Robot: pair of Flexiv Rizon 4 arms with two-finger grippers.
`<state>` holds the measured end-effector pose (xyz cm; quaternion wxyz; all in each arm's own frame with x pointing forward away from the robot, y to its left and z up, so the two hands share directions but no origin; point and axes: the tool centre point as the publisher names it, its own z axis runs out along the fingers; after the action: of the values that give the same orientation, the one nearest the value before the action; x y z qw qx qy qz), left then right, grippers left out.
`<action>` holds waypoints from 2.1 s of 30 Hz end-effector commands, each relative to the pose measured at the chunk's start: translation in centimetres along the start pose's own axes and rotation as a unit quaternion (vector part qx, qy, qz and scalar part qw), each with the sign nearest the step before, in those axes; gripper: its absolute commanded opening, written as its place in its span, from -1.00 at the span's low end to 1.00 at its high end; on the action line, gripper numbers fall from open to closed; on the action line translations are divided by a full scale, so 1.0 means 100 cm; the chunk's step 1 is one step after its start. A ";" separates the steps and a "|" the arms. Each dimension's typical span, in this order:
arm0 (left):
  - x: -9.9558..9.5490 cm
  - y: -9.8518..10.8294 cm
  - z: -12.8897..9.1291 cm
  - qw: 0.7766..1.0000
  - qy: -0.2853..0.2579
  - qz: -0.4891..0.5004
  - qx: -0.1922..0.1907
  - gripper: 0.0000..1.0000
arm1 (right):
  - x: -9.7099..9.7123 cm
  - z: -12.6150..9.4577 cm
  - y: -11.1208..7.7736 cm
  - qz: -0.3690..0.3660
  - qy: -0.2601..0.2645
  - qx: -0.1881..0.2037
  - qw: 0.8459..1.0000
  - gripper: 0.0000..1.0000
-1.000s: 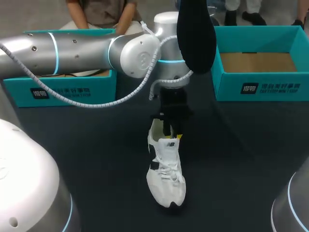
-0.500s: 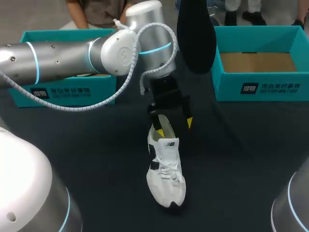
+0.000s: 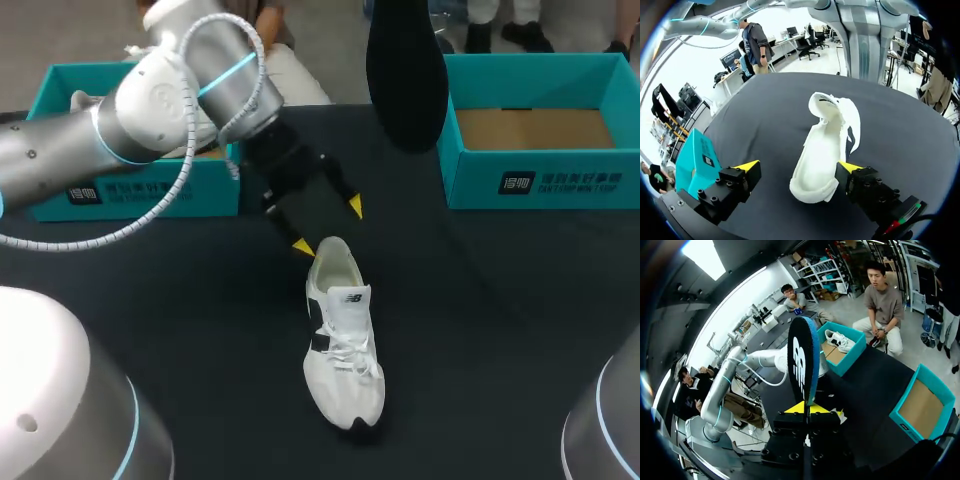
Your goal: Take the shoe out of the shoebox, open the shoe tongue, remove and reinsert the insole, then place the shoe into the shoebox
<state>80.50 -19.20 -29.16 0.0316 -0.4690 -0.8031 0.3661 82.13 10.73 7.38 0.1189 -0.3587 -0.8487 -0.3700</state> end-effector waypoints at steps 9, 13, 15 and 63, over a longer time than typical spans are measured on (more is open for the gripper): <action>0.041 -0.010 -0.035 0.922 -0.377 0.026 0.090 1.00 | 0.000 0.000 0.001 0.000 0.000 0.001 1.000 -1.00; 0.047 -0.019 -0.038 0.910 -0.403 0.052 0.085 1.00 | 0.000 0.000 0.001 0.000 0.000 0.001 1.000 -1.00; 0.047 -0.022 -0.039 0.906 -0.410 0.065 0.076 1.00 | 0.000 0.000 0.001 0.000 0.000 0.001 1.000 -1.00; 0.014 -0.076 -0.096 0.784 -0.481 0.390 -0.050 1.00 | 0.000 0.000 0.001 0.000 0.000 0.001 1.000 -1.00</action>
<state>77.23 -14.53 -17.78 -0.5086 -0.4921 -0.5097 0.4893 82.12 10.72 7.38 0.1189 -0.3587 -0.8486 -0.3702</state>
